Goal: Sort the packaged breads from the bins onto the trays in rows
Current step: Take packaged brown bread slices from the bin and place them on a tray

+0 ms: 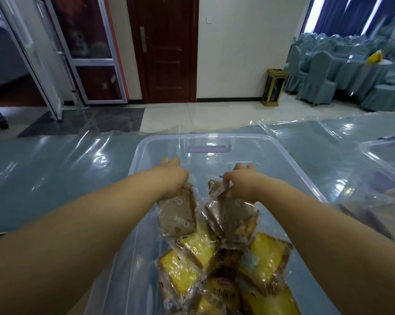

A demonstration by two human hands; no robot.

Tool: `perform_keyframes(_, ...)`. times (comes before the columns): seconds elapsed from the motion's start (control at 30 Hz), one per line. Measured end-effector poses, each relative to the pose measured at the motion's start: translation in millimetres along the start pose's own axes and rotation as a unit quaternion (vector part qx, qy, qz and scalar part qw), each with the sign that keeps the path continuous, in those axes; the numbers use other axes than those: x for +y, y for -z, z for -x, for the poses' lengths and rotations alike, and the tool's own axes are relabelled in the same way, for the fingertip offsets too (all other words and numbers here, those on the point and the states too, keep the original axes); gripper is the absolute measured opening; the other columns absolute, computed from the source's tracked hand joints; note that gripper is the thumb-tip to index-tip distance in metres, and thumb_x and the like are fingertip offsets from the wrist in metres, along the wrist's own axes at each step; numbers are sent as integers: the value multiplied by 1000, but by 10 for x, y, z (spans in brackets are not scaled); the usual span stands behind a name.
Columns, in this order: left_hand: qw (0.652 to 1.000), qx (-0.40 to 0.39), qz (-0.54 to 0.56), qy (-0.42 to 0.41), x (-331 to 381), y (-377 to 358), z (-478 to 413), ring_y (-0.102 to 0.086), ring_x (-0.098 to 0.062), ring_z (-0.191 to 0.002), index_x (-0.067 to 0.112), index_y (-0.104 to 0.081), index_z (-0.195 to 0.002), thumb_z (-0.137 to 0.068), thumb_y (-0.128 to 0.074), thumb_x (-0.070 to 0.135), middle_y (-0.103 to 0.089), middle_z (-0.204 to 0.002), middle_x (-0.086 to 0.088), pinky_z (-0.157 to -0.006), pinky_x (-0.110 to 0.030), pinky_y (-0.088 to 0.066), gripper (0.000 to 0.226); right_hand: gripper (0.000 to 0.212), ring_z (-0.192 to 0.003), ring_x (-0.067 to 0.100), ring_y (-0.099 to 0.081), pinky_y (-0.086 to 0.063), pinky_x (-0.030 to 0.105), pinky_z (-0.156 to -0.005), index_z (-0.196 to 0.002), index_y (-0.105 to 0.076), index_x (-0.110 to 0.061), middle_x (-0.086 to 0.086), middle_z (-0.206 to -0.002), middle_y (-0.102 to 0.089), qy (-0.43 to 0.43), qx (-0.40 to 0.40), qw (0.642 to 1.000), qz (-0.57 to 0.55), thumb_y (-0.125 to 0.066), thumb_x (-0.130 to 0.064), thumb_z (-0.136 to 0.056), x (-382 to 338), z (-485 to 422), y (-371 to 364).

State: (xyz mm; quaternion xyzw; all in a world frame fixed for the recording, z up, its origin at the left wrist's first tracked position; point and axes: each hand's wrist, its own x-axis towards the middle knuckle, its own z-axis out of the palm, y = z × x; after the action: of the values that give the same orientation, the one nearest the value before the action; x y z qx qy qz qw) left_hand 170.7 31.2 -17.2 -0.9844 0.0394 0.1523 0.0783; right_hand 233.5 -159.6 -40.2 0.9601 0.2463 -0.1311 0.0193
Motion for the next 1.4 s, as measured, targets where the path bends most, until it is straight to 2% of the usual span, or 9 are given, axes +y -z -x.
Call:
perform_keyframes(0.1, 1000, -10, -17, -16, -20, -24, -127, -39, -33, -116, 14, -51, -118, -89, -51, 5, -33, -130, -11, -91, -38, -40, 31, 32, -116, 32, -35, -39, 41, -93, -121, -51, -30, 10, -129, -32, -26, -33, 997, -70, -58, -25, -89, 25, -86, -67)
perform_keyframes(0.27, 999, 25, -27, -32, -45, -21, -215, -42, -29, -111, 14, -52, -116, -89, -56, 11, -29, -133, -9, -75, -32, -34, 27, 36, -103, 20, -38, -34, 29, -85, -128, -47, -23, 10, -126, -47, -13, -55, 990, -133, -54, -30, -93, 36, -136, -118)
perform_keyframes(0.43, 997, 53, -19, -48, -24, -53, -193, -52, -26, -96, 7, -56, -108, -87, -56, 2, -35, -130, -7, -74, -33, -43, 21, 28, -95, 16, -39, -38, 30, -82, -108, -59, -24, 9, -119, -45, -36, -29, 982, -181, -67, -31, -82, 72, -156, -155)
perform_keyframes(0.57, 997, 44, -20, -60, -6, -48, -189, -53, -26, -105, 7, -56, -111, -88, -54, 1, -46, -125, -7, -82, -31, -42, 24, 27, -86, 19, -49, -40, 28, -71, -88, -58, -24, 5, -108, -49, -43, -15, 978, -202, -79, -30, -72, 98, -128, -120)
perform_keyframes(0.83, 997, 50, -45, -45, -27, 61, 46, -53, -24, -91, 20, -46, -92, -87, -50, 8, -56, -105, -4, -69, -32, -38, 14, 73, -90, 22, -48, -40, 32, -73, -118, -42, -12, 2, -102, -47, -66, -36, 976, -203, -85, -32, -62, 76, 122, 152)
perform_keyframes(0.93, 994, 93, -40, -52, -44, 128, 205, -51, -24, -90, 21, -41, -86, -84, -50, 11, -56, -99, -2, -74, -34, -42, 13, 67, -84, 22, -52, -45, 31, -68, -114, -49, -8, 3, -98, -52, -63, -26, 982, -175, -84, -31, -63, 36, 273, 302)
perform_keyframes(1.07, 984, 164, 69, -33, -57, 213, 486, -43, -14, -71, 19, -42, -81, -84, -50, 13, -47, -80, 6, -99, -41, -33, 11, 30, -65, 17, -54, -42, 24, -49, -88, -56, -13, 3, -76, -56, -74, 41, 989, -122, -76, -21, -68, -22, 571, 479)
perform_keyframes(1.2, 935, 292, 201, -34, -49, 329, 893, -48, -13, -73, 24, -46, -86, -82, -64, 26, -45, -82, 10, -57, -24, -36, 18, 17, -62, 14, -49, -32, 24, -46, -78, -48, -16, 1, -72, -52, -86, 145, 979, -116, -65, -20, -75, -47, 967, 651)
perform_keyframes(1.4, 826, 474, 304, -6, -184, 320, 1680, -48, -4, -74, 25, -49, -89, -78, -69, 30, -49, -85, 10, -60, -20, -39, 24, 27, -64, 3, -47, -33, 23, -49, -89, -50, -22, -12, -72, -50, -34, 379, 879, -287, -71, -28, -74, -363, 1628, 793)
